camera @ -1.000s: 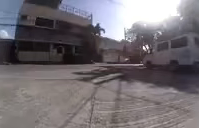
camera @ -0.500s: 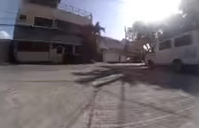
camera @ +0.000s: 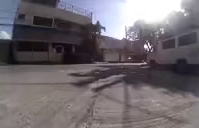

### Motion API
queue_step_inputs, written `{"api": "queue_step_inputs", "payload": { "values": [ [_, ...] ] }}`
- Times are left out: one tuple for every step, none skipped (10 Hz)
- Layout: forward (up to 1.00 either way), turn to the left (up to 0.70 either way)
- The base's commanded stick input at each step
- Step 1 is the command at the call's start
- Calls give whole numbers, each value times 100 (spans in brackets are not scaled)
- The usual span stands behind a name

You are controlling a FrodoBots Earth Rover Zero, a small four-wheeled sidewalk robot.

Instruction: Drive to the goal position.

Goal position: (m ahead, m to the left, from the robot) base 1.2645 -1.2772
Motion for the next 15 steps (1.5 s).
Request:
{"api": "queue_step_inputs", "payload": {
  "values": [
    [63,-6],
    [63,-8],
    [63,-11],
    [63,-13],
    [63,-16],
    [62,-18],
    [62,-21],
    [62,-24],
    [62,-26],
    [62,-29],
    [62,-28],
    [62,-25],
    [62,-21],
    [62,-17],
    [62,-13]
  ]
}}
